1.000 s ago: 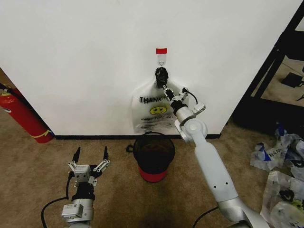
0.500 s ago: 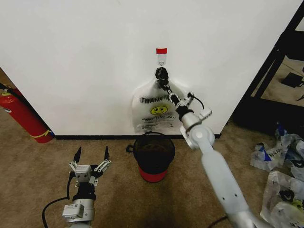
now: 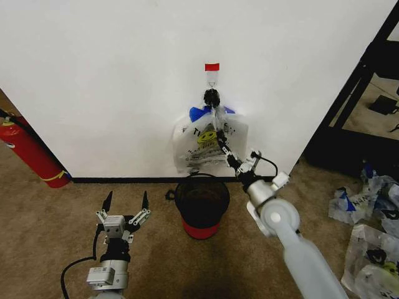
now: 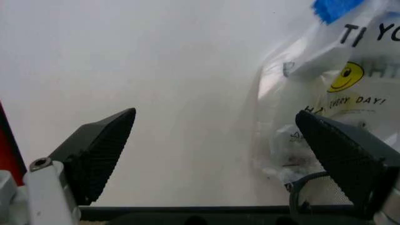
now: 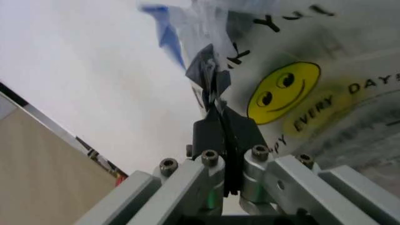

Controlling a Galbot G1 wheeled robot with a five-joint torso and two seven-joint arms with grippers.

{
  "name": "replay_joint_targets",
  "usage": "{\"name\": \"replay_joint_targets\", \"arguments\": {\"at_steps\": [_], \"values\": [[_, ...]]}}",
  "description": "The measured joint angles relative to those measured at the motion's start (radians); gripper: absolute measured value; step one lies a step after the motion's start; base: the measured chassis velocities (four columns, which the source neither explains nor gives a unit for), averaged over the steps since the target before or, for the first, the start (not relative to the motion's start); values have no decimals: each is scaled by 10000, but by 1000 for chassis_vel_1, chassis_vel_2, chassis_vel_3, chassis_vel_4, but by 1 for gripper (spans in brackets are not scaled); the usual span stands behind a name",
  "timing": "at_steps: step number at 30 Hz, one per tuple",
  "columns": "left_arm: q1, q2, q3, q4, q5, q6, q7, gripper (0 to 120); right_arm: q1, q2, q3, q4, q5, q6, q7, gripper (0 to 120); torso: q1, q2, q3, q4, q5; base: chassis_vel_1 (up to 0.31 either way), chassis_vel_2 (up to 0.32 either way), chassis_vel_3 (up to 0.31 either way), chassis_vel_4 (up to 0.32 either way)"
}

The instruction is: Pick up the garbage bag from the wall and place it over the trash bin.

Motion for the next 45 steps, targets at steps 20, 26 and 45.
{"name": "replay_joint_targets", "arguments": {"at_steps": [20, 26, 45], "values": [[-438, 284, 675, 50, -250, 8, -19, 100, -4147, 70, 1344, 2037, -3861, 1072, -1280, 0, 0, 2, 0, 0, 0, 0, 0, 0, 0], [-496, 336, 738, 46, -314, 5, -20, 100, -4943, 257, 1466, 2256, -4625, 1537, -1595, 0, 0, 2, 1, -1, -2, 0, 0, 0, 0], [-838, 706, 908, 118, -655, -37, -19, 100, -7815, 964, 1757, 2451, -8468, 4245, -2920, 0, 0, 0, 1, 0, 0, 0, 0, 0, 0]]}}
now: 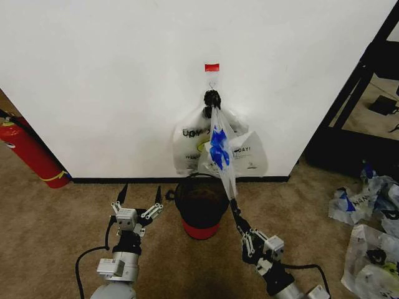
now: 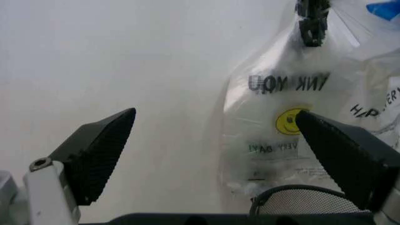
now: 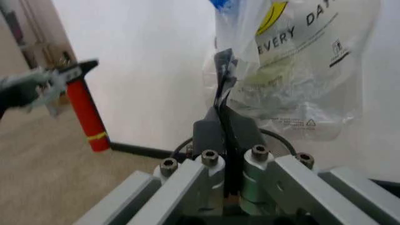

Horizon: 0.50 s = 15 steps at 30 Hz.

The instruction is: Pick up the garbage bag from the wall and place it over the trash bin.

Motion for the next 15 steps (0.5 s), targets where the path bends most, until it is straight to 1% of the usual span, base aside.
{"name": "replay_joint_targets", "arguments": {"at_steps": [2, 4, 9, 15], "values": [[-41, 28, 30, 35, -15, 0, 1, 100, -109, -16, 112, -125, -363, 330, -134, 0, 0, 0, 0, 0, 0, 0, 0, 0, 0], [-53, 33, 37, 53, -19, 0, 1, 100, -132, -16, 136, -158, -457, 415, -160, 0, 0, 0, 0, 0, 0, 0, 0, 0, 0], [-180, 26, 166, 273, -25, -1, 1, 100, -249, -55, 343, -625, -1223, 1512, -509, 0, 0, 0, 0, 0, 0, 0, 0, 0, 0], [-245, 23, 365, 301, -25, 32, 3, 100, -155, -68, 523, -809, -1841, 2052, -526, 0, 0, 0, 0, -1, 0, 0, 0, 0, 0]]}}
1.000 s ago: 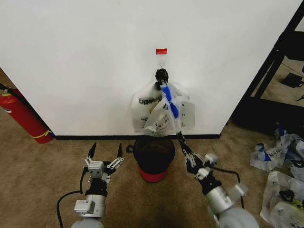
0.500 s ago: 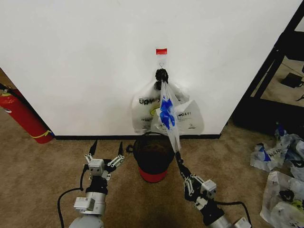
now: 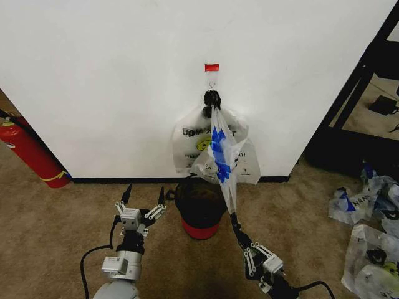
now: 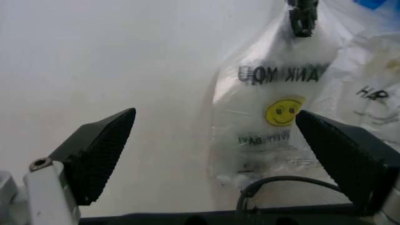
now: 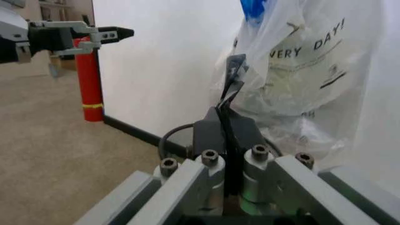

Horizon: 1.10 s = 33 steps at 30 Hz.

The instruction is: Pick up the garbage bag from the wall and place it over the trash bin.

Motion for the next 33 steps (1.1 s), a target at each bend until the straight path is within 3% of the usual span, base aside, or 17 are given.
{"name": "replay_joint_targets", "arguments": {"at_steps": [3, 5, 9, 15, 16, 19, 22, 23, 26, 30, 33], "values": [[-95, 108, 170, -60, -106, 131, 1, 100, 244, -53, 0, -2, -11, -107, 558, 0, 0, 0, 0, 0, -1, 0, 0, 0, 0], [-403, 415, 460, -197, -357, 400, 3, 100, 905, -144, -172, -68, 341, -704, 1693, 0, 0, 0, 0, 1, -1, 0, 0, 0, 0], [-1153, 952, 971, -367, -970, 931, -4, 100, 2003, -209, -264, -267, 1209, -1560, 2381, 0, 1, -1, 1, 3, 1, 0, 0, 0, 0], [-3761, 2548, 2819, -650, -4021, 2739, -297, 100, 3443, -514, -403, -956, 2199, -2380, 3142, 0, 1, -1, 2, 3, 0, 0, 0, 0, 0], [-3761, 2548, 2819, -650, -4021, 2739, -297, 100, 3443, -514, -403, -956, 2199, -2380, 3142, 0, 1, -1, 2, 3, 0, 0, 0, 0, 0], [-5516, 2906, 3615, -700, -5889, 3774, -616, 100, 3733, -576, -379, -1245, 2090, -2390, 3201, 0, 2, -2, 3, 0, -1, 0, 0, 0, 0], [-7774, 2832, 4318, -660, -8461, 4941, -1367, 100, 3950, -586, -398, -1429, 1859, -2368, 3194, 0, 2, -2, 3, 2, 2, 0, 0, 0, 0], [-7774, 2832, 4318, -660, -8461, 4941, -1367, 100, 3950, -586, -398, -1429, 1859, -2368, 3194, 0, 2, -2, 3, 2, 2, 0, 0, 0, 0], [-9287, 2534, 4933, -379, -10153, 5668, -2119, 100, 4040, -598, -443, -1484, 1720, -2358, 3168, 0, 2, -2, 2, -3, 3, 0, 0, 0, 0], [-10757, 2053, 6187, 342, -10712, 6154, -2624, 100, 4045, -615, -432, -1490, 1657, -2351, 3137, 0, 2, -2, 2, 1, 1, 0, 0, 0, 0], [-11080, 1813, 6606, 564, -10661, 6192, -2694, 100, 4012, -619, -385, -1486, 1657, -2345, 3130, 0, 2, -3, 2, 2, 1, 0, 0, 0, 0]]}}
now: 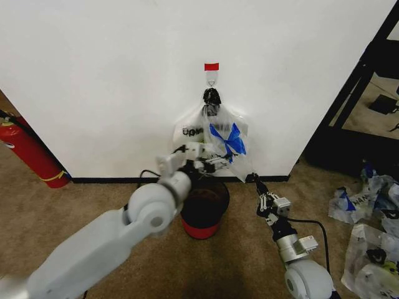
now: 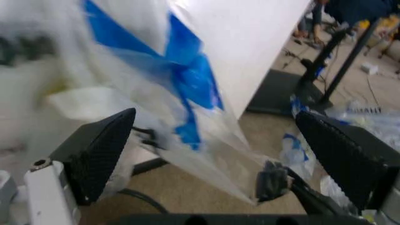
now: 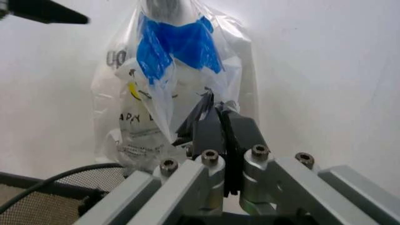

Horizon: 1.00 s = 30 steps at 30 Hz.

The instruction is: Pick up the garbage bag from the wall and place it over the trash bin.

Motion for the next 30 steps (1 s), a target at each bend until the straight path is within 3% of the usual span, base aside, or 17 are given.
{"name": "replay_joint_targets", "arguments": {"at_steps": [5, 10, 14, 18, 19, 20, 22, 30], "values": [[-466, -579, 623, 617, 589, 28, -11, 100, -93, -3, 116, 78, 0, 18, -42, 0, 0, 0, 0, -2, 0, 0, 0, 0, 0], [-700, -1210, 948, 1700, 2469, -42, 241, 95, -263, -30, 266, 272, 23, 22, -116, 0, 0, 0, -1, -1, 0, 0, 0, 0, 0], [-692, -1434, 984, 2030, 2765, 105, 154, 94, -334, -47, 312, 389, 60, 18, -127, 0, 0, 1, -1, -3, 0, 0, 0, 0, 0], [-616, -1513, 987, 2194, 2666, 332, -66, 81, -402, -51, 362, 500, 90, 4, -130, 0, -1, 1, -1, 0, 0, 0, 0, 0, 0], [-588, -1555, 983, 2271, 2613, 432, -194, 68, -456, -56, 388, 554, 123, -1, -132, 0, -1, 2, -1, -2, 0, 0, 0, 0, 0], [-584, -1560, 974, 2271, 2574, 434, -228, 64, -470, -56, 404, 573, 126, -1, -132, 0, -1, 2, -1, -2, 0, 0, 0, 0, 0], [-582, -1559, 964, 2266, 2536, 434, -255, 61, -476, -56, 410, 585, 129, -1, -133, 0, -1, 2, -1, -2, 0, 0, 0, 0, 0], [-492, -1545, 875, 2161, 2428, 282, -332, 30, -461, -57, 414, 587, 163, 0, -125, 0, -2, 2, -1, -1, -1, 0, 0, 0, 0]]}}
